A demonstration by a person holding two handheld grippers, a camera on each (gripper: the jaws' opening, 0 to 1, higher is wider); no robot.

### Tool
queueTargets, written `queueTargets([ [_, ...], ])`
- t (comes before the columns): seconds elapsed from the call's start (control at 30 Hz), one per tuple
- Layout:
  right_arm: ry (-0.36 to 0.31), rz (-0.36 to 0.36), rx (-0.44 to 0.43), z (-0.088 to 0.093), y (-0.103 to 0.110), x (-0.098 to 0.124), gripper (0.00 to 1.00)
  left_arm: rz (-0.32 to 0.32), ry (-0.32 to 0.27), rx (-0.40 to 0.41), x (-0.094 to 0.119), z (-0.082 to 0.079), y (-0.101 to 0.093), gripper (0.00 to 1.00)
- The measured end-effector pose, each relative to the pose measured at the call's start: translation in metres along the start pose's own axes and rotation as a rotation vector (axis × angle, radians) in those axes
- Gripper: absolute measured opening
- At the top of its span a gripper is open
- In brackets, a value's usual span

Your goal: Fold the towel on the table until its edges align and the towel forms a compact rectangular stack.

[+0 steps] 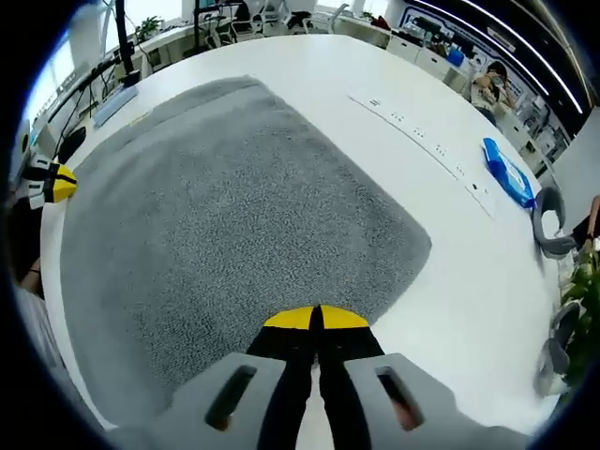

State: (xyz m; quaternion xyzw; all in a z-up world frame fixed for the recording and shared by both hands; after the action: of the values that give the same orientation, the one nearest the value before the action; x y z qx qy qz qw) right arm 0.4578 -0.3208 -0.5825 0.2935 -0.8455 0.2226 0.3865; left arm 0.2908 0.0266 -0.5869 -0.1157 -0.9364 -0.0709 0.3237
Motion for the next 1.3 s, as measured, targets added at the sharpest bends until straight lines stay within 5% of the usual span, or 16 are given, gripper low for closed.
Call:
queueTargets([
  [0.2,-0.017,0.029,-0.006,0.009,0.003,0.007,0.00,0.020,0.023,-0.039,-0.006,-0.006,0.001,0.04],
  [0.6,-0.100,0.054,-0.232,0.033,0.004,0.022,0.00,0.039,0.053,-0.111,-0.018,-0.017,0.003,0.04],
  [1.3,-0.142,0.096,-0.344,0.066,0.030,0.050,0.00,0.094,0.090,-0.228,-0.044,-0.041,0.005,0.04],
])
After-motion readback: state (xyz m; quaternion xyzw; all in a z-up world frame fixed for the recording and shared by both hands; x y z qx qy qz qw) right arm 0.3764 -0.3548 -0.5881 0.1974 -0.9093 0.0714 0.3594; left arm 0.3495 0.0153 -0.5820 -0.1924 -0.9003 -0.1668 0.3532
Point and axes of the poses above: the point that each gripper's makers call its tool centre point, and the gripper's own axes: x roughly backward along the fingers, y roughly to its left, z roughly out of its underside, the point moved 9 cm from there along x, roughly backward along the fingers, and after that the axes turned 10 degrees about -y, right-handed, at the moved point
